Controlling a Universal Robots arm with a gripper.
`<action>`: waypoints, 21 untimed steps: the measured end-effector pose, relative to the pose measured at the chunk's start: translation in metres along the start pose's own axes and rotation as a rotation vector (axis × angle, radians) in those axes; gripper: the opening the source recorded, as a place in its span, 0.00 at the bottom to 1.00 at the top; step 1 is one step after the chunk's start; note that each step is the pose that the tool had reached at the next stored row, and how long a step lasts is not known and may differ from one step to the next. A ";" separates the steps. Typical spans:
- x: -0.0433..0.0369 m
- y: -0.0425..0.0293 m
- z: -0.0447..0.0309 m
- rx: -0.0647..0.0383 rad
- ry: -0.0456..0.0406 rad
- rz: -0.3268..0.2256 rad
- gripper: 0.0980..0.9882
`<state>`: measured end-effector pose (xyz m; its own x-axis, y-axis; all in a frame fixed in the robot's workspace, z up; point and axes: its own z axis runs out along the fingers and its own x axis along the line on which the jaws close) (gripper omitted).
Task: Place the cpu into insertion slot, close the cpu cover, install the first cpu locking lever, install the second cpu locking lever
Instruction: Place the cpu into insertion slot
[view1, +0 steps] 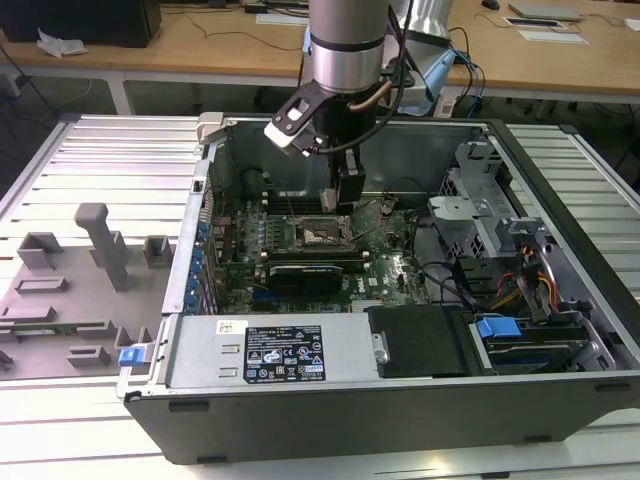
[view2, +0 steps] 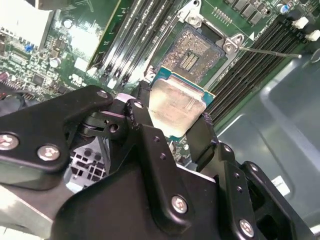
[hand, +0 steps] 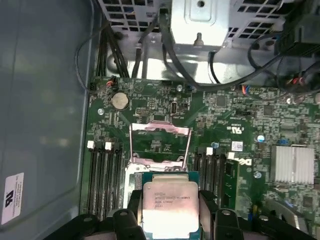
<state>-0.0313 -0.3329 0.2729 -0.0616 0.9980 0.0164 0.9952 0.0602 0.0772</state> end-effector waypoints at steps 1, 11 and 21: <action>0.0002 -0.0008 0.0026 0.000 0.0001 0.000 0.50; 0.0052 -0.0105 0.0273 0.002 -0.0038 0.000 0.50; 0.0075 -0.0203 0.0462 0.002 -0.0074 0.026 0.50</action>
<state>-0.0484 -0.3257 0.2254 -0.0353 0.9993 0.0110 0.9966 0.0344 0.0747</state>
